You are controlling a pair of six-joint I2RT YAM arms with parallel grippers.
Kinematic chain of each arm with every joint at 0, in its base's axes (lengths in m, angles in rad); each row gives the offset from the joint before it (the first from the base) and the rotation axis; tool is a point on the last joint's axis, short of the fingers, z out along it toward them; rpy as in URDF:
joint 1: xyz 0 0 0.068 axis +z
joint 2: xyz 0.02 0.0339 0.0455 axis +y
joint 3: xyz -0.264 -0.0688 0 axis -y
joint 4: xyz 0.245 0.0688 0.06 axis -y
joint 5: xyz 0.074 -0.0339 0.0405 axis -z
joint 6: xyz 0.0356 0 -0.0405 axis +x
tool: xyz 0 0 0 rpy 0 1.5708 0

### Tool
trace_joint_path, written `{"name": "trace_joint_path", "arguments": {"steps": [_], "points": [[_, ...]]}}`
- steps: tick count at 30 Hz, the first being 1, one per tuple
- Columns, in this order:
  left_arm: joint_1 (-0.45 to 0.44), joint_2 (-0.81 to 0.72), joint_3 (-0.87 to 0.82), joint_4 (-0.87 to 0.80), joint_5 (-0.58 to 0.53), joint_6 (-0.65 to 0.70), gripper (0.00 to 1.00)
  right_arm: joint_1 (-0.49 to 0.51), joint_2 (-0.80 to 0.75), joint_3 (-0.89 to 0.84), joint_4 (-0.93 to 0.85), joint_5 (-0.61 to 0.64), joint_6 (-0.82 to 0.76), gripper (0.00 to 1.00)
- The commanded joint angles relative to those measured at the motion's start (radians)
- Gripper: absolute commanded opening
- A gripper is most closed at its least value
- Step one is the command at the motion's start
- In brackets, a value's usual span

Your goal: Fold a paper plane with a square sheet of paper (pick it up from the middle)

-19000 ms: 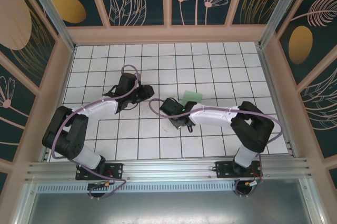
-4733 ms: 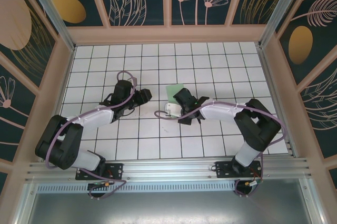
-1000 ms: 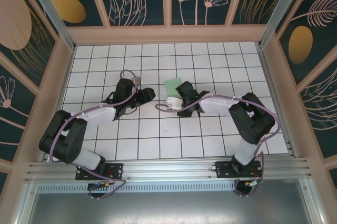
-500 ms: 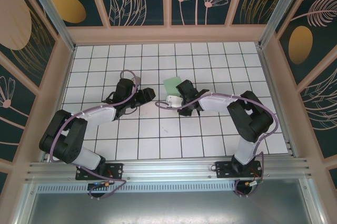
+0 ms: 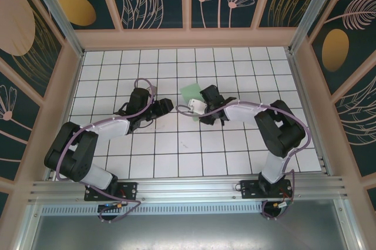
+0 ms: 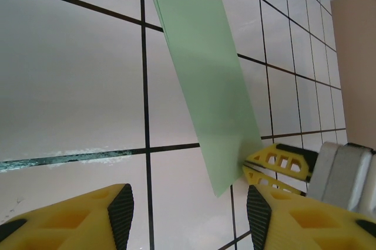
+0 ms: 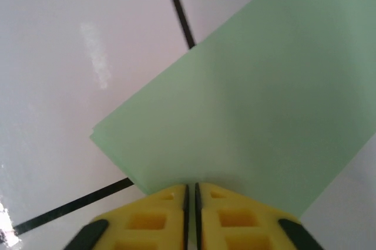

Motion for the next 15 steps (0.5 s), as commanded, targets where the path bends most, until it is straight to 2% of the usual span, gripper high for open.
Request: {"name": "trace_joint_path", "arguments": {"steps": [1,4,6,8,10,15], "points": [[0.002,0.03,0.028,0.013,0.017,0.01,0.56,-0.077,-0.066,0.084,0.055,-0.091,0.289,0.24],[0.002,0.058,0.035,0.035,0.037,0.002,0.55,-0.178,-0.02,0.183,0.002,-0.175,0.659,0.38],[0.002,0.079,0.053,0.036,0.057,-0.001,0.55,-0.222,0.074,0.3,-0.144,-0.23,0.824,0.39],[0.002,0.086,0.059,0.042,0.059,-0.005,0.55,-0.238,0.15,0.351,-0.209,-0.273,0.899,0.37],[0.002,0.094,0.071,0.041,0.066,-0.006,0.55,-0.242,0.144,0.314,-0.151,-0.252,0.975,0.36],[0.002,0.093,0.085,0.023,0.067,0.0,0.56,-0.266,0.166,0.282,-0.09,-0.379,1.075,0.39]]}}
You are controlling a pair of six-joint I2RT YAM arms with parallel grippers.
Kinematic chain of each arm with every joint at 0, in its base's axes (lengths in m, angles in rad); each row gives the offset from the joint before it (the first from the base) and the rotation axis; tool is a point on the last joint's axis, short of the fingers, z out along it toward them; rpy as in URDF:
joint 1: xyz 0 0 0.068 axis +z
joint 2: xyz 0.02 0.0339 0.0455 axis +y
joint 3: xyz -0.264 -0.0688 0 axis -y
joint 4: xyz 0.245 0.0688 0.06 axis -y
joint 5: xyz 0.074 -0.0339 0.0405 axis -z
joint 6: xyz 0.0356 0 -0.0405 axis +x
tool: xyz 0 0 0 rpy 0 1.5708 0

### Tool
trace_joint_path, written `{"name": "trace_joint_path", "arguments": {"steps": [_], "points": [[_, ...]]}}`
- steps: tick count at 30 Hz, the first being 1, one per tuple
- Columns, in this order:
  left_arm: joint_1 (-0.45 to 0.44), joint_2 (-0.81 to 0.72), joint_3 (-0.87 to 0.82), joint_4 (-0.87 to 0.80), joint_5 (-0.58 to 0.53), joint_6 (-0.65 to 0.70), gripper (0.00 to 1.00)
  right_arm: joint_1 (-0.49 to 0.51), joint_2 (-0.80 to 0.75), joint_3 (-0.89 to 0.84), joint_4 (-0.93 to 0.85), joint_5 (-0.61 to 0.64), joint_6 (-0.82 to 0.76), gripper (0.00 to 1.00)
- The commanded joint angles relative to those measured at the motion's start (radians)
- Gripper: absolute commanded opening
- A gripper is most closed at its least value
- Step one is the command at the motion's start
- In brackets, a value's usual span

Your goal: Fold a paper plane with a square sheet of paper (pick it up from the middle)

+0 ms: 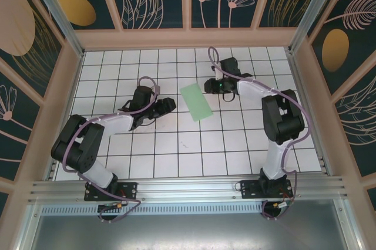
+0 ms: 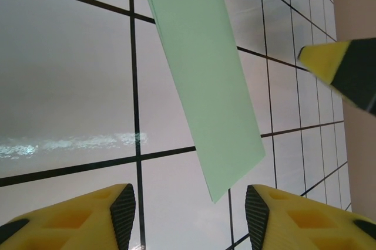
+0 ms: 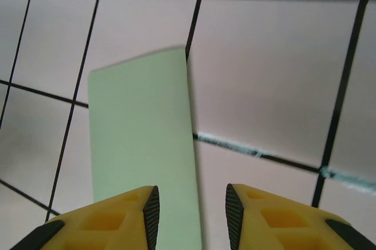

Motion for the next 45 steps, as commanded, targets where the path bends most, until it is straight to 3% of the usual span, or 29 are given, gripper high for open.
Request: {"name": "trace_joint_path", "arguments": {"steps": [1,18,23,24,26,38,45], "points": [[0.002,0.008,0.027,0.017,0.018,-0.003,0.56,-0.005,0.035,-0.009,-0.015,-0.119,0.154,0.39],[0.002,0.03,0.009,0.055,0.056,-0.039,0.56,0.01,0.067,-0.089,-0.025,-0.14,0.174,0.38],[0.002,0.03,0.009,0.055,0.061,-0.038,0.56,0.018,0.052,-0.124,-0.006,-0.171,0.18,0.33],[0.002,0.031,0.007,0.055,0.061,-0.039,0.56,0.021,0.043,-0.135,0.001,-0.176,0.185,0.32],[0.003,0.027,0.004,0.058,0.061,-0.042,0.56,0.025,0.026,-0.16,0.019,-0.192,0.197,0.21],[0.001,0.021,-0.003,0.059,0.079,-0.047,0.56,0.086,-0.136,-0.376,0.151,-0.226,0.334,0.13],[-0.002,-0.009,-0.05,0.081,0.091,-0.074,0.56,0.161,-0.275,-0.492,0.202,-0.192,0.428,0.21]]}}
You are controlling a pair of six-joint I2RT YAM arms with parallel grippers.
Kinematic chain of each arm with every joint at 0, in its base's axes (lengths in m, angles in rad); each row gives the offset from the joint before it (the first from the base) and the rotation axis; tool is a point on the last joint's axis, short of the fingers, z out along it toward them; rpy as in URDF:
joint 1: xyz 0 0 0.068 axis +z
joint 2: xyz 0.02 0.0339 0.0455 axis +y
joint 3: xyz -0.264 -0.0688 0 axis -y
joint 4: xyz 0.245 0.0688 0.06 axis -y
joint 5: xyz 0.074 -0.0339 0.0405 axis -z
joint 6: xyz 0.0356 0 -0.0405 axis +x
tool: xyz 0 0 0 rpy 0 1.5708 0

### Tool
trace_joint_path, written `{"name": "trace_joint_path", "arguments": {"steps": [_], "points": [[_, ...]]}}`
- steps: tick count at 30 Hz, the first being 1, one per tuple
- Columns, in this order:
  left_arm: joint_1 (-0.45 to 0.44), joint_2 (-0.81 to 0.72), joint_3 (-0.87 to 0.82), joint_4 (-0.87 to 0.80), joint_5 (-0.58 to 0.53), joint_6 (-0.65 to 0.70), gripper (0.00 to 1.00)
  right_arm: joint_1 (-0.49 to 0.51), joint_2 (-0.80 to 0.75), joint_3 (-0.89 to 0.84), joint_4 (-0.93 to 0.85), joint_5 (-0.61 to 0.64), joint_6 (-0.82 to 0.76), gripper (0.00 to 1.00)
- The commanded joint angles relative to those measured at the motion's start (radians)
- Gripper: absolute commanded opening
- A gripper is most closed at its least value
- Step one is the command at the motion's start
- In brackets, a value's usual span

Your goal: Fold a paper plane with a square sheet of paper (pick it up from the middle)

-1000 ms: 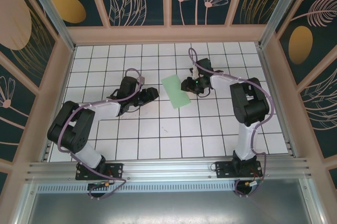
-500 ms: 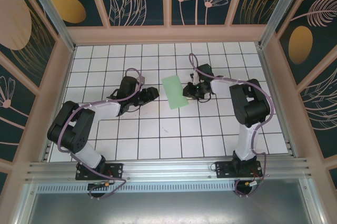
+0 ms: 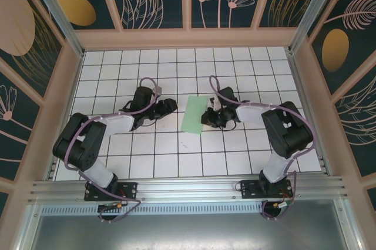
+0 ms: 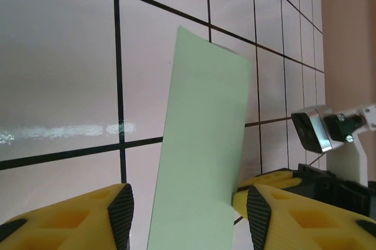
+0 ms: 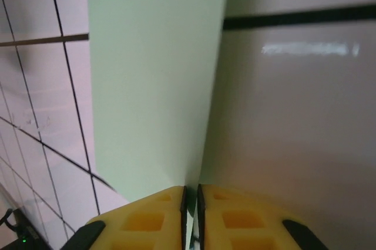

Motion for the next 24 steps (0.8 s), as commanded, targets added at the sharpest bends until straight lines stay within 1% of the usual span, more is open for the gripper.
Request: {"name": "trace_joint_path", "arguments": {"steps": [1,2,3,6,7,8,9,10,12,14,15,18,20,21,24], "points": [[-0.002,-0.036,-0.029,0.029,0.025,-0.024,0.57,0.032,-0.083,-0.033,0.031,0.019,0.059,0.25],[-0.004,-0.038,-0.032,0.027,0.025,-0.025,0.57,0.032,-0.092,-0.034,0.01,0.037,0.058,0.29],[-0.005,-0.041,-0.034,0.027,0.026,-0.025,0.57,0.032,-0.104,-0.03,-0.02,0.079,0.052,0.3],[-0.007,-0.043,-0.037,0.029,0.024,-0.026,0.57,0.036,-0.133,0.025,-0.171,0.275,0.017,0.34],[-0.006,-0.043,-0.035,0.027,0.02,-0.023,0.57,0.037,-0.142,0.05,-0.212,0.338,0.002,0.37],[-0.007,-0.045,-0.035,0.022,0.008,-0.021,0.57,0.068,-0.151,0.071,-0.237,0.374,-0.03,0.42],[-0.007,-0.05,-0.035,0.016,-0.012,-0.018,0.57,0.091,-0.156,0.09,-0.238,0.379,-0.07,0.5],[-0.007,-0.058,-0.036,0.011,-0.036,-0.018,0.56,0.115,-0.154,0.108,-0.239,0.395,-0.103,0.54],[-0.005,-0.072,-0.039,0.001,-0.091,-0.023,0.57,0.177,-0.115,0.164,-0.271,0.443,-0.196,0.56],[0.002,-0.081,-0.038,-0.02,-0.129,-0.03,0.57,0.24,-0.064,0.222,-0.307,0.517,-0.278,0.57],[0.008,-0.086,-0.041,-0.028,-0.146,-0.036,0.57,0.268,-0.034,0.254,-0.324,0.532,-0.321,0.58],[0.037,-0.11,-0.067,-0.02,-0.159,-0.058,0.57,0.332,0.031,0.31,-0.345,0.607,-0.43,0.61],[0.051,-0.122,-0.077,-0.022,-0.165,-0.057,0.57,0.354,0.065,0.325,-0.351,0.636,-0.498,0.62],[0.057,-0.124,-0.076,-0.03,-0.165,-0.052,0.58,0.356,0.081,0.33,-0.357,0.628,-0.538,0.64],[0.064,-0.128,-0.079,-0.031,-0.163,-0.047,0.58,0.358,0.113,0.339,-0.38,0.616,-0.629,0.65]]}}
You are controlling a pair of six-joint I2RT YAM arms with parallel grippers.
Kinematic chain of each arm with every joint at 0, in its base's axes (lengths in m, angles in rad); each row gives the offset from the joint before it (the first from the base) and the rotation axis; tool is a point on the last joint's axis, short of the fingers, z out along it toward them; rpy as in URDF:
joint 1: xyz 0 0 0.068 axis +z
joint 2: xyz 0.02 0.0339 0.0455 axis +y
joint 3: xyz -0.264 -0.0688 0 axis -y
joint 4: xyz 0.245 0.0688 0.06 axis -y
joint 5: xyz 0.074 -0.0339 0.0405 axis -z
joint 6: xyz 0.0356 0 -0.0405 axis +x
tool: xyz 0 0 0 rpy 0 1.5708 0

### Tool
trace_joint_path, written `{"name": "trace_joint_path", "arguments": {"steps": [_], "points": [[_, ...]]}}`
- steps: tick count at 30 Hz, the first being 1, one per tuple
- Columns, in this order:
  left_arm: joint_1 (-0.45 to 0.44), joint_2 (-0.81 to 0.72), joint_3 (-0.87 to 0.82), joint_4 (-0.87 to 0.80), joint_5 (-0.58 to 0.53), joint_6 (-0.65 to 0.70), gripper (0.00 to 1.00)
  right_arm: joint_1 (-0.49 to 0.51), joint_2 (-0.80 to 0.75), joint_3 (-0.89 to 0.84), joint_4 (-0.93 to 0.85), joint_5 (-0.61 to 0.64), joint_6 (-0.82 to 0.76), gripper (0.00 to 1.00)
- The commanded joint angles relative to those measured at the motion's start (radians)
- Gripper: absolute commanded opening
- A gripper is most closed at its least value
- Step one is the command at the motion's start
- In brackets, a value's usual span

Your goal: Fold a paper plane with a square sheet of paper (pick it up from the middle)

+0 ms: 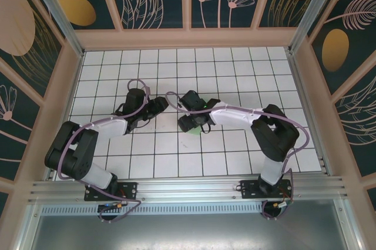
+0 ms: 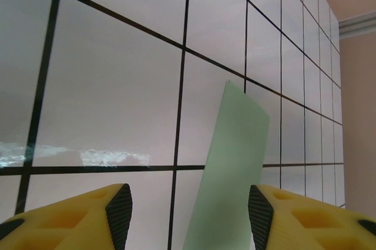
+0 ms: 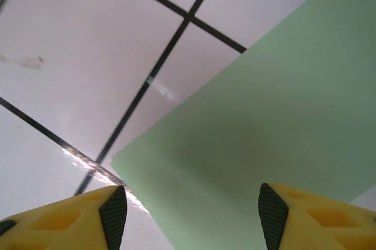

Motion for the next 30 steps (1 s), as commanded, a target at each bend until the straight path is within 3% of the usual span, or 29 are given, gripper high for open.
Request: {"name": "trace_joint_path", "arguments": {"steps": [1,12,21,28,30], "points": [[0.007,-0.024,-0.012,-0.014,-0.015,-0.005,0.58,-0.002,0.037,0.032,-0.096,0.049,-0.179,0.65],[0.007,-0.014,-0.006,-0.004,0.0,0.009,0.58,0.031,0.067,0.043,-0.114,0.026,-0.264,0.66],[0.007,-0.003,-0.006,0.005,0.016,0.011,0.58,0.045,0.101,0.026,-0.1,0.114,-0.263,0.67],[0.007,-0.003,-0.008,0.012,0.025,0.009,0.58,0.046,0.059,0.023,-0.078,0.16,-0.239,0.54],[0.007,0.0,-0.008,0.013,0.027,0.008,0.58,0.044,0.04,0.022,-0.07,0.153,-0.235,0.45]]}}
